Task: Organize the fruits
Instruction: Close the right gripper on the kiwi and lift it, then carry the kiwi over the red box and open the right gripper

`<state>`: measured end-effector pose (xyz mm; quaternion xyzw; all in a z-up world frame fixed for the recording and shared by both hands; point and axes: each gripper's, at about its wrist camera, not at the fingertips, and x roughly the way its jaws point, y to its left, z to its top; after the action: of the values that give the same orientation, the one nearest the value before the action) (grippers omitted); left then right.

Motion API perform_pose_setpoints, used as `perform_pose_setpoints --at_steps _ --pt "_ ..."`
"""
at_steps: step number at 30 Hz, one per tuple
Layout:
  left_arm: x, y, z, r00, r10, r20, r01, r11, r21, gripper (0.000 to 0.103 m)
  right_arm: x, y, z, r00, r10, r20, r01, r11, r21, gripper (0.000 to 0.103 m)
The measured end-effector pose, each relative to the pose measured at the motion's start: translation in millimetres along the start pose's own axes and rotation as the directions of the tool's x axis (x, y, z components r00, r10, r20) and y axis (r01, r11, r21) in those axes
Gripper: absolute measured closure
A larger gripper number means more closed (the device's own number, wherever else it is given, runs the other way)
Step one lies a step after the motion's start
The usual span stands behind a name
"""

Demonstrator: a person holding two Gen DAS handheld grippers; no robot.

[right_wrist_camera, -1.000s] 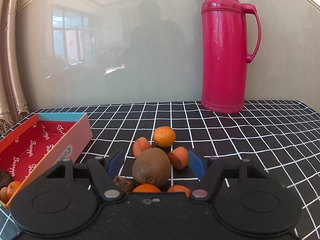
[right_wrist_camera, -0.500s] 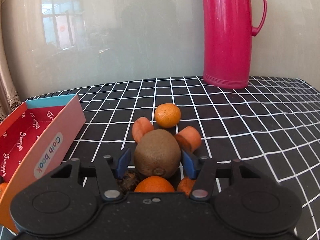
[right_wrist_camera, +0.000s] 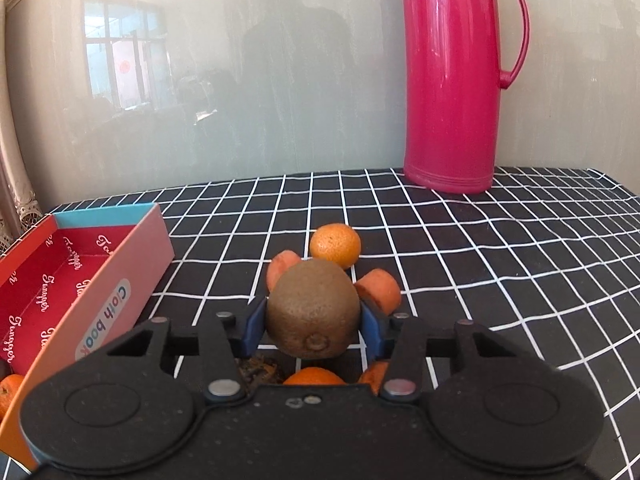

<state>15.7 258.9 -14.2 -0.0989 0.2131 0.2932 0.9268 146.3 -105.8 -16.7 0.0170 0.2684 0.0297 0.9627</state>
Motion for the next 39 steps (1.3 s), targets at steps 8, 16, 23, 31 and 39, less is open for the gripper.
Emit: perform_pose_setpoints --at_steps 8,16,23,31,39 --pt "1 8 -2 1.000 0.013 -0.010 -0.013 1.000 -0.010 0.000 -24 23 10 0.996 0.063 0.070 -0.060 0.998 -0.033 0.056" --pt "0 15 -2 0.999 0.034 -0.004 -0.034 0.999 0.011 0.000 -37 71 9 0.982 0.152 0.110 -0.139 0.984 -0.115 0.056" --pt "4 35 -2 0.997 0.069 -0.017 -0.069 0.998 -0.012 0.000 -37 112 2 0.969 0.226 0.100 -0.207 0.963 -0.175 0.056" --pt "7 51 -3 0.995 0.093 -0.027 -0.094 0.995 -0.016 0.000 -28 155 -13 0.956 0.289 0.058 -0.268 0.935 -0.234 0.055" --pt "9 54 -3 0.995 0.096 -0.032 -0.096 0.995 -0.010 0.000 -23 178 -27 0.955 0.296 -0.007 -0.287 0.919 -0.270 0.054"
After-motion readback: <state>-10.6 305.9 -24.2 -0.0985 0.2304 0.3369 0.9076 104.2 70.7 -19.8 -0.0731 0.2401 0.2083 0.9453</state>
